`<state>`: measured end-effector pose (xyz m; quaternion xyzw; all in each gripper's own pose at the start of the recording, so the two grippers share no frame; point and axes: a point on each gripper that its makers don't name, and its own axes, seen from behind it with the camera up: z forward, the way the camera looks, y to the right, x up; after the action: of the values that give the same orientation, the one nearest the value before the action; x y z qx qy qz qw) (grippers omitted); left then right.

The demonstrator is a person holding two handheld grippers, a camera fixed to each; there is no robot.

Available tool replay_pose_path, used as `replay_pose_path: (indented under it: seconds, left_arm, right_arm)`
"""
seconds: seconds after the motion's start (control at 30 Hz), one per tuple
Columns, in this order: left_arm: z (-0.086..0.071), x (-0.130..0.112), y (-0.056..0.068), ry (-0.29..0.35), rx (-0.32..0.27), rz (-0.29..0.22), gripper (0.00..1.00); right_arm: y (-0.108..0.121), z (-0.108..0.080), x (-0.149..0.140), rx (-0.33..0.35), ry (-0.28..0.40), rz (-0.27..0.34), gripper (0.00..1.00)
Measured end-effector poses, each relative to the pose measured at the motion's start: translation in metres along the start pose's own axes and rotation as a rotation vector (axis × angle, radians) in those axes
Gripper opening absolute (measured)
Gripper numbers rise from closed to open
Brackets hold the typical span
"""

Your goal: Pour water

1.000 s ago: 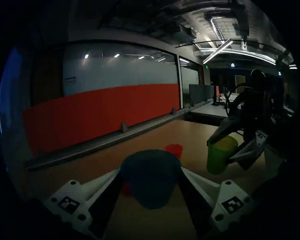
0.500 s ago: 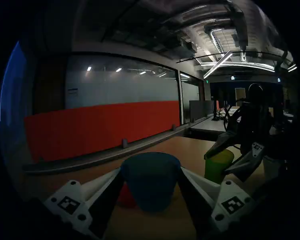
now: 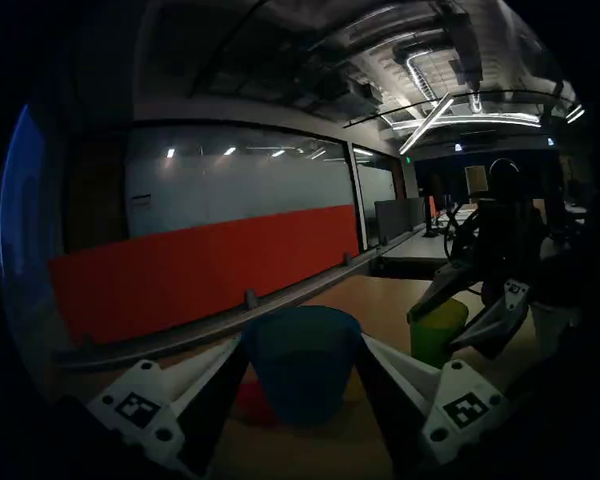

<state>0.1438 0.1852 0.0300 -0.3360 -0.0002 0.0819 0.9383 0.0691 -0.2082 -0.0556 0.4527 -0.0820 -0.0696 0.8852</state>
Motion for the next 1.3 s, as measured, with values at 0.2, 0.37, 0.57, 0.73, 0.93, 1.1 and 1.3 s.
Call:
replay_pose_path:
  seconds: [0.2,0.37,0.57,0.73,0.93,1.1,1.3]
  left_arm:
    - [0.002,0.015,0.004,0.018,0.005,0.069,0.87]
    - [0.004,0.027,0.007,0.027,0.007,0.123,0.87]
    - [0.005,0.041,0.010,0.032,0.012,0.189,0.87]
    - [0.007,0.049,0.010,0.026,0.018,0.257,0.87]
    - [0.007,0.061,0.011,0.028,0.022,0.322,0.87]
    - [0.007,0.070,0.013,0.033,0.019,0.368,0.87]
    - [0.009,0.077,0.013,0.031,0.026,0.421,0.87]
  right_arm:
    - [-0.002,0.003,0.000,0.007,0.006,0.001,1.00]
    - [-0.006,0.007,0.000,0.018,0.015,0.000,1.00]
    - [-0.011,0.010,0.002,0.028,0.027,-0.004,1.00]
    - [-0.014,0.014,0.006,0.035,0.037,0.001,1.00]
    - [-0.019,0.019,0.010,0.051,0.044,0.005,1.00]
    - [-0.024,0.023,0.012,0.063,0.046,0.003,1.00]
    - [-0.027,0.028,0.018,0.071,0.052,0.003,1.00]
